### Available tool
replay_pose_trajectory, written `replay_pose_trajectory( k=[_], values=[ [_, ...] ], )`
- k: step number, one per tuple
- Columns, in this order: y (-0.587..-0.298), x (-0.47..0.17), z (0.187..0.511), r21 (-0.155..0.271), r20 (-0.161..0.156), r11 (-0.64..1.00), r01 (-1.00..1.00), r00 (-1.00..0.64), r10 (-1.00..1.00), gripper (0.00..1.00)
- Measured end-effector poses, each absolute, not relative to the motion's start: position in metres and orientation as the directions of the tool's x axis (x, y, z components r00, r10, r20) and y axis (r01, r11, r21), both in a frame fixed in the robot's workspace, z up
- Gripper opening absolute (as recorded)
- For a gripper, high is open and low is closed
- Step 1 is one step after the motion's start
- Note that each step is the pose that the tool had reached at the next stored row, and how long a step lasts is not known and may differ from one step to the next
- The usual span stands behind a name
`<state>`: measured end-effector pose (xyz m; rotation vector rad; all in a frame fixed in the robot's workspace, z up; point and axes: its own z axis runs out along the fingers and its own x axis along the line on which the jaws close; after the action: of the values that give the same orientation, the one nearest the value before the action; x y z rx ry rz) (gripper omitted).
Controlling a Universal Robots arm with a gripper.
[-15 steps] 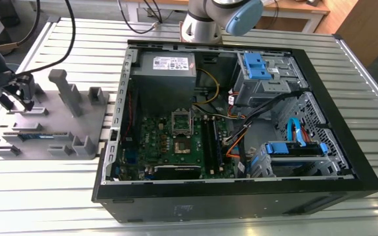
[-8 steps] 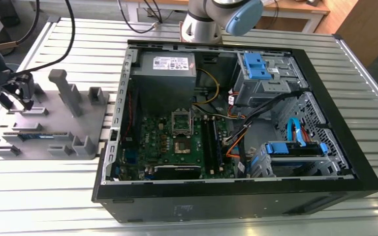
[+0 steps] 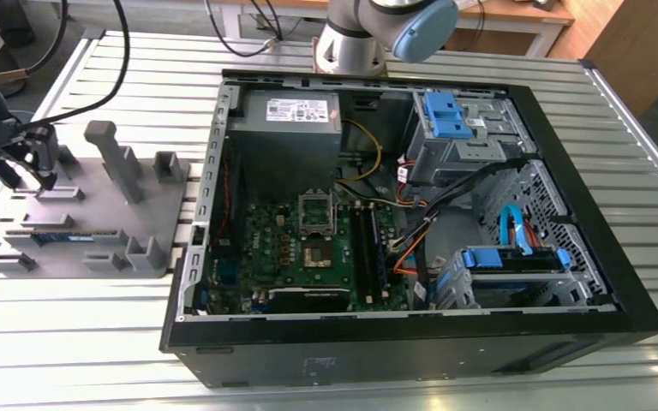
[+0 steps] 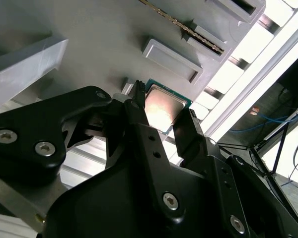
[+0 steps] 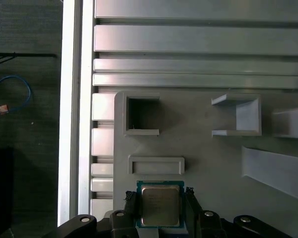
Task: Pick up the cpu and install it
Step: 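Pick up the cpu and move it towards the insertion slot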
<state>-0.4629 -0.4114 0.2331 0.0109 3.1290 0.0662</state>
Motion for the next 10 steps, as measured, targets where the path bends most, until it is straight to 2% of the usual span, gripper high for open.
replay_pose_trajectory(
  k=[10],
  values=[
    [-0.4114,-0.4629,0.2365,0.042,-0.012,0.999,0.007,-1.000,0.007,0.47]
  ],
)
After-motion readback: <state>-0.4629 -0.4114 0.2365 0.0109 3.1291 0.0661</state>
